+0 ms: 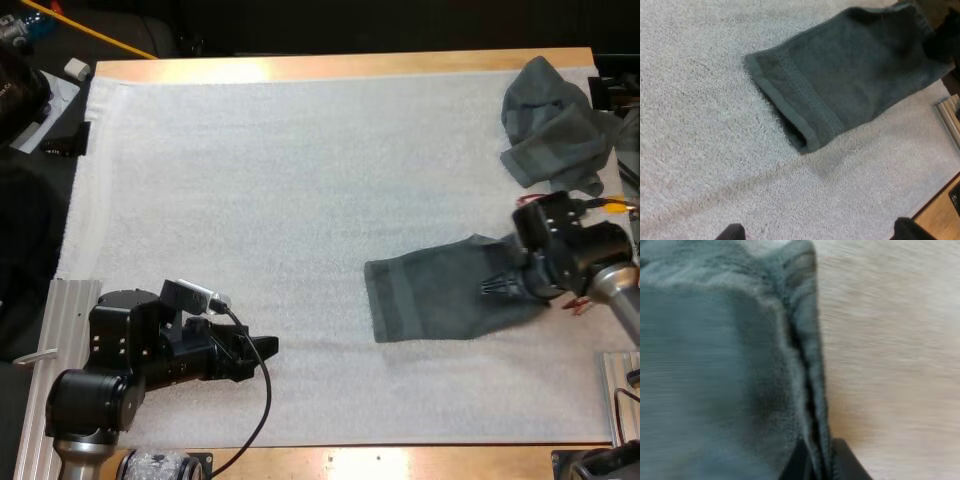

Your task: Pick towel from pile, fold and stack

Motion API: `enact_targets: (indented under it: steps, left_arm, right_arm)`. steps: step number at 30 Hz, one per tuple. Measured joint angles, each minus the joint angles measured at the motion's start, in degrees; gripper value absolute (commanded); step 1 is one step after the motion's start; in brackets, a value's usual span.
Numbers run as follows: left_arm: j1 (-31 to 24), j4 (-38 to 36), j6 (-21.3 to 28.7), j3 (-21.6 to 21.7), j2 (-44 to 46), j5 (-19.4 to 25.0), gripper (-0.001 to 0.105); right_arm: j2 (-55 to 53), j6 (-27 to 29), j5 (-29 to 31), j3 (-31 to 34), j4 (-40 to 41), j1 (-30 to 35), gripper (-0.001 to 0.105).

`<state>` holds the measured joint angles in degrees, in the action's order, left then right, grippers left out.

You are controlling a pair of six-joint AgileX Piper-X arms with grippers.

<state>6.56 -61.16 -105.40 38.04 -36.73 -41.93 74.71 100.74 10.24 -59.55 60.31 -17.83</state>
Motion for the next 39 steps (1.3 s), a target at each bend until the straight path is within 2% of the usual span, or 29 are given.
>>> enact_targets:
  steps: [3, 7, 9, 10, 14, 21, 25, 26, 28, 32, 34, 35, 36, 39]
  left_arm:
    - [0.0, 0.0, 0.0, 0.0, 0.0, -0.32, 0.059]
    - [0.0, 0.0, 0.0, 0.0, 0.0, -0.79, 0.059]
    - [0.0, 0.0, 0.0, 0.0, 0.0, -0.91, 0.058]
    - [0.0, 0.0, 0.0, 0.0, 0.0, -0.94, 0.058]
    - [0.13, 0.0, 0.0, 0.0, 0.0, -1.33, 0.058]
    - [0.25, 0.0, 0.0, 0.0, 0.0, -1.33, 0.058]
    - [0.25, 0.0, 0.0, 0.0, 0.0, -1.33, 0.058]
    - [0.25, 0.0, 0.0, 0.0, 0.0, -1.33, 0.058]
    - [0.25, 0.0, 0.0, 0.0, 0.0, -1.33, 0.058]
    - [0.25, 0.0, 0.0, 0.0, 0.0, -1.38, 0.058]
    - [0.25, 0.0, 0.0, 0.0, 0.0, -1.38, 0.058]
    - [0.25, 0.0, 0.0, 0.0, 0.0, -1.38, 0.058]
    - [0.25, 0.0, 0.0, 0.0, 0.0, -1.38, 0.058]
    - [0.25, 0.0, 0.0, 0.0, 0.0, -1.38, 0.058]
  right_arm:
    - [1.2, -4.98, -4.62, -1.26, -0.71, -4.88, 0.0]
    - [5.01, -14.15, -13.77, -1.78, -6.44, -12.36, 0.0]
    - [5.35, -15.18, -14.78, -1.88, -6.99, -13.09, 0.0]
    - [8.06, -19.53, -18.8, -2.05, -10.31, -15.91, 0.0]
    - [9.35, -22.32, -18.57, -2.14, -12.81, -17.19, 0.0]
    - [15.53, -31.28, -22.72, -2.17, -21.6, -19.68, 0.0]
    - [17.33, -33.95, -23.86, -2.17, -23.65, -19.74, 0.001]
    - [17.69, -34.35, -24.11, -2.17, -23.88, -19.73, 0.004]
    - [18.16, -34.79, -24.35, -2.17, -24.19, -19.73, 0.016]
    - [18.31, -34.94, -25.29, -2.17, -24.19, -19.73, 0.058]
    - [18.31, -34.78, -25.85, -2.28, -24.19, -19.73, 0.056]
    - [18.46, -34.25, -26.45, -2.51, -24.19, -19.73, 0.07]
    - [18.45, -34.23, -26.66, -2.5, -24.19, -19.73, 0.073]
    - [18.32, -33.98, -28.84, -2.49, -24.57, -19.73, 0.067]
